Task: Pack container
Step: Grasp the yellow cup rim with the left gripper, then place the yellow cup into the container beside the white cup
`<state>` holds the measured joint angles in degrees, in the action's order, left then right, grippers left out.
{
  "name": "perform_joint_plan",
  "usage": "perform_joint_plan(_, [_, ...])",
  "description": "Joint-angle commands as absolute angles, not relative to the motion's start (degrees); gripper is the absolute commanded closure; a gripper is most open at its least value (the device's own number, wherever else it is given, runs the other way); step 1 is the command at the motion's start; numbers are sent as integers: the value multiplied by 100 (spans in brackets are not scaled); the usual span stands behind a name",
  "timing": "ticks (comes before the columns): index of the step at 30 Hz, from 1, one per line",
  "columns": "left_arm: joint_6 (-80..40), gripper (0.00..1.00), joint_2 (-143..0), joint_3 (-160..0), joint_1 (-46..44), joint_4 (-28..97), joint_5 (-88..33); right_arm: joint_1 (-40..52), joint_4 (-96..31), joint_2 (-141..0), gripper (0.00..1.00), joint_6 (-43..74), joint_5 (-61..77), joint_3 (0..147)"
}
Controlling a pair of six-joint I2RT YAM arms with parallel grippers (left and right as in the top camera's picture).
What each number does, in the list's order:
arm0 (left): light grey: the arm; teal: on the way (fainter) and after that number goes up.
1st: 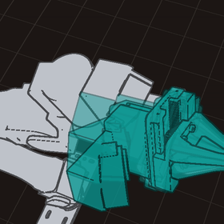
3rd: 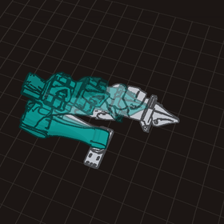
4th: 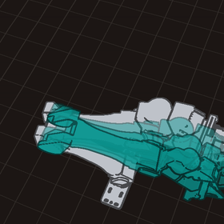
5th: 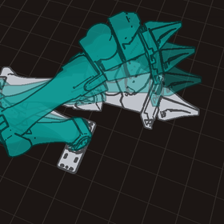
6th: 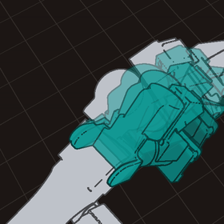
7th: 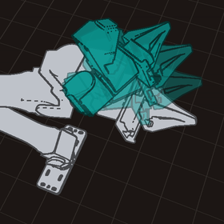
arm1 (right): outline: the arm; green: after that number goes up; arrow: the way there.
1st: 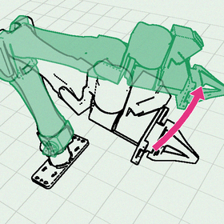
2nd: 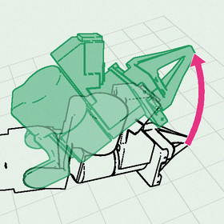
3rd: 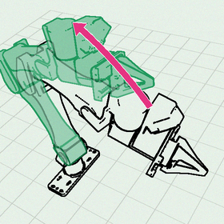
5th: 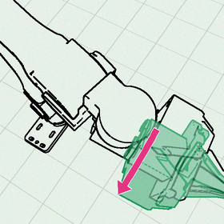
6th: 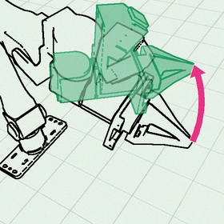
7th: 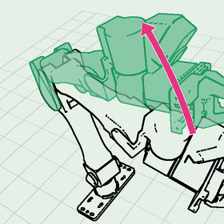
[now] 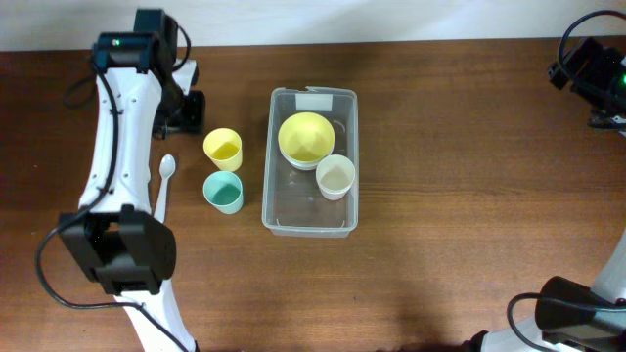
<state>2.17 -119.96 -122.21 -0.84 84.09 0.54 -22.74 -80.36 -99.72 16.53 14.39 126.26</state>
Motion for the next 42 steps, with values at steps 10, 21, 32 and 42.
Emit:
perform_joint_plan(10, [379,43,-12095,-9920,-62,6283,-349,-2290,-8018,-9992,1,1702,1411,12621])
perform_joint_plan(21, [373,99,-12191,-9852,-51,5660,-370,-2290,-8016,-9992,1,1702,1411,12621])
perform_joint_plan(32, [373,99,-12132,-13198,-89,7994,-342,-2290,-8018,-9992,1,1702,1411,12621])
perform_joint_plan(42, [375,99,-12130,-14204,-1811,9655,-504,-2290,-8018,-9992,1,1699,1411,12621])
